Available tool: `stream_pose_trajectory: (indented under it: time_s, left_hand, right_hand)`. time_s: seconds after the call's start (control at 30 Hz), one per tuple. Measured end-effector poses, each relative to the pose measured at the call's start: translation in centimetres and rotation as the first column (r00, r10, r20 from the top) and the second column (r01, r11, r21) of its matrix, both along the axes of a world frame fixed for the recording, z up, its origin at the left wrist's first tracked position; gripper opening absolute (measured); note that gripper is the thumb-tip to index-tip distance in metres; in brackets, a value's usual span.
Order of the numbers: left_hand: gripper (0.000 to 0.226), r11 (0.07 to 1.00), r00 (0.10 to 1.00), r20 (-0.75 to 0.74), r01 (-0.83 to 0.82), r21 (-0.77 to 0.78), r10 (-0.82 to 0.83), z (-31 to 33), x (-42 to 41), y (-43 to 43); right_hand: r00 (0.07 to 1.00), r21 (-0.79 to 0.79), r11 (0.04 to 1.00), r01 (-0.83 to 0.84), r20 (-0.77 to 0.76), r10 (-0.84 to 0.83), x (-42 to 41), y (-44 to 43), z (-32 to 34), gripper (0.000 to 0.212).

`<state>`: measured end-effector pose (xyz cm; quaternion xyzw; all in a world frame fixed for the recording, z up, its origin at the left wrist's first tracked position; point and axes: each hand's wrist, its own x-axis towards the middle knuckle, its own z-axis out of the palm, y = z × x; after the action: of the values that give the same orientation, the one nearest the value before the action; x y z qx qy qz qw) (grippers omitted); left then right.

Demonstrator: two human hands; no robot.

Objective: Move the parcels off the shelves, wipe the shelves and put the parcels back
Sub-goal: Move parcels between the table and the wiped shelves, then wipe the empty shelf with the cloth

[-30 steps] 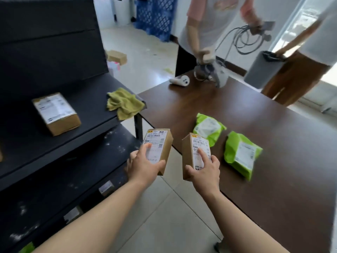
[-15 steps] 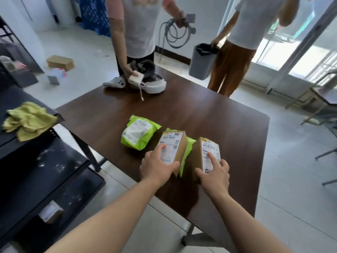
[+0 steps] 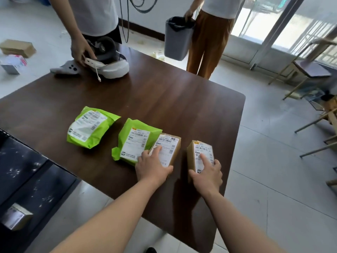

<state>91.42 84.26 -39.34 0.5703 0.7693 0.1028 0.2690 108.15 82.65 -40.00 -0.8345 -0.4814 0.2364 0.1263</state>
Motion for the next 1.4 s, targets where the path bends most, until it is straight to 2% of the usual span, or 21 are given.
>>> stream_pose_trajectory:
  time_s: [0.17,0.37,0.6,0.67,0.87,1.03,1.2,1.4]
  left_hand:
    - [0.087,1.0,0.995,-0.094,0.019,-0.025,-0.022,-1.8,1.1,0.3]
    - [0.092,0.999,0.996,-0.091,0.016,-0.05,-0.021,-2.9,1.6,0.0]
    - [0.073,0.998,0.995,-0.1,-0.008,-0.07,0.001,-1.5,0.8,-0.1]
    - [0.064,0.998,0.998,-0.052,-0.04,-0.046,0.037,-0.6,0.1,-0.2]
    - [0.031,0.98,0.96,0.214,-0.193,0.05,0.178,3.8,-3.4,-1.0]
    - [0.018,0.925,0.916,0.265,-0.348,0.151,0.302,7.3,-9.2,-2.7]
    - [0.013,0.814,0.822,0.32,-0.545,0.201,0.471,9.5,-16.0,-5.3]
    - [0.014,0.694,0.716,0.352,-0.688,0.21,0.603,11.1,-25.8,-8.3]
  right_hand:
    - [0.999,-0.014,0.999,-0.04,0.029,0.041,0.4,0.2,-1.6,0.073]
    - [0.996,-0.079,0.992,-0.094,-0.002,0.094,0.3,-0.2,-2.7,0.08]
    - [0.991,-0.076,0.988,-0.132,-0.017,0.131,0.0,0.2,-0.9,0.066]
    - [0.986,-0.026,0.986,-0.163,-0.049,0.162,-0.6,0.3,0.3,0.062]
    - [0.936,0.07,0.946,-0.315,-0.138,0.322,-5.0,1.5,4.4,0.053]
    - [0.842,0.22,0.856,-0.467,-0.185,0.507,-11.2,1.8,8.2,0.043]
    - [0.74,0.286,0.774,-0.565,-0.239,0.629,-18.3,2.0,10.7,0.034]
    - [0.645,0.319,0.689,-0.65,-0.247,0.723,-27.7,2.6,12.2,0.03]
